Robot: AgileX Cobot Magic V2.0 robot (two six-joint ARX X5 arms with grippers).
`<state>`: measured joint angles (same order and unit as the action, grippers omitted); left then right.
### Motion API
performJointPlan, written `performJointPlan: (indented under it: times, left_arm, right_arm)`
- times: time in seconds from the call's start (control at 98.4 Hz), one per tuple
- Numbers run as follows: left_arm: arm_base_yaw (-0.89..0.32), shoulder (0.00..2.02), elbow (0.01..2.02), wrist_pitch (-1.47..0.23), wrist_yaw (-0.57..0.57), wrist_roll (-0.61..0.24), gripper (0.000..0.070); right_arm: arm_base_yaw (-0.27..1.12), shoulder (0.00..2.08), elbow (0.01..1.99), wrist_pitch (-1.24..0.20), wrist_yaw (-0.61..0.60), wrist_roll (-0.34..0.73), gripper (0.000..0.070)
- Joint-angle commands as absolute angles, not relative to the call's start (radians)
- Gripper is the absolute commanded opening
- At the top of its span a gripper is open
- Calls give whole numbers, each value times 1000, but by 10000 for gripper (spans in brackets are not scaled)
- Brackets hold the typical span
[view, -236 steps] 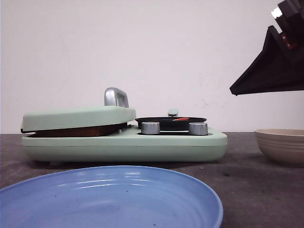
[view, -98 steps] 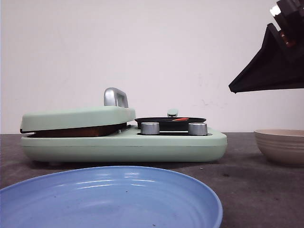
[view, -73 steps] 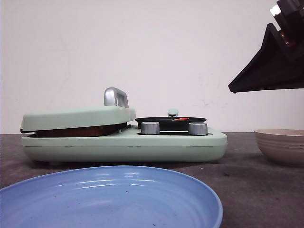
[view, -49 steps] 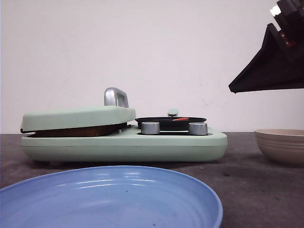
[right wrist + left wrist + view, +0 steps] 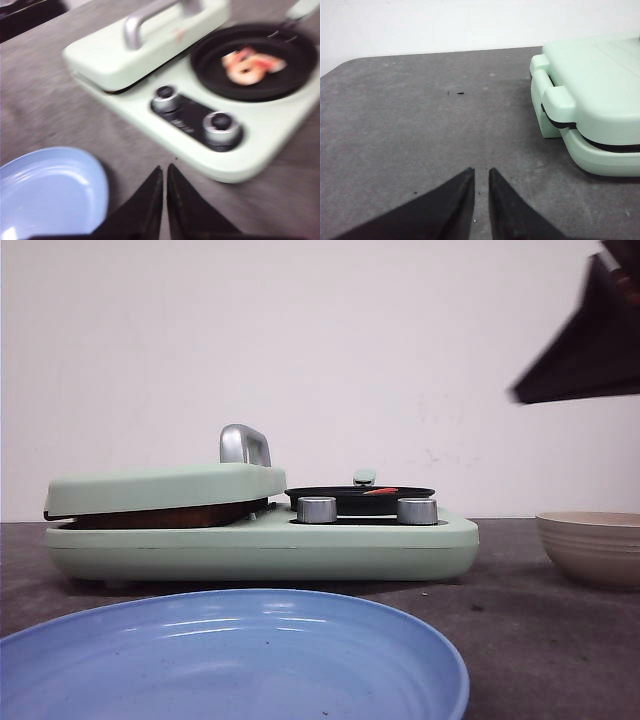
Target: Make breakfast with bread and shrimp
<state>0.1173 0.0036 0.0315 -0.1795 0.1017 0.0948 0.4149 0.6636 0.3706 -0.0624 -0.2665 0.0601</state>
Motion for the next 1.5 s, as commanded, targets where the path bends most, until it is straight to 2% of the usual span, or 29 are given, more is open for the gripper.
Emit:
performJointPlan:
  times: [0.0,0.041,0.122,0.264,0.274,0.62,0.782,1.494]
  left_arm:
    - [119,3,14,-183,105,101,0]
    - [119,3,14,-183,105,101,0]
    - [120,3,14,-183,103,101,0]
    - [120,3,14,-183,104,101,0]
    - [119,3,14,-182,104,101,0]
    - [119,3,16,-187,102,100,0]
    - [119,3,16,-187,102,100,0]
    - [119,3,16,-187,102,100,0]
  right_arm:
    - [406,599,367,-128,-82,-19,0]
    - [393,537,345,-152,-6,-59,0]
    - [360,418,285,-156,35,-118,0]
    - [264,168,136,-167,33,-123,0]
    - [158,4,12,-192,-31,-113,1]
    - [126,4,12,-187,-31,-105,1]
    - [135,4,12,-153,-105,-116,1]
    - [135,4,12,-147,-104,-116,1]
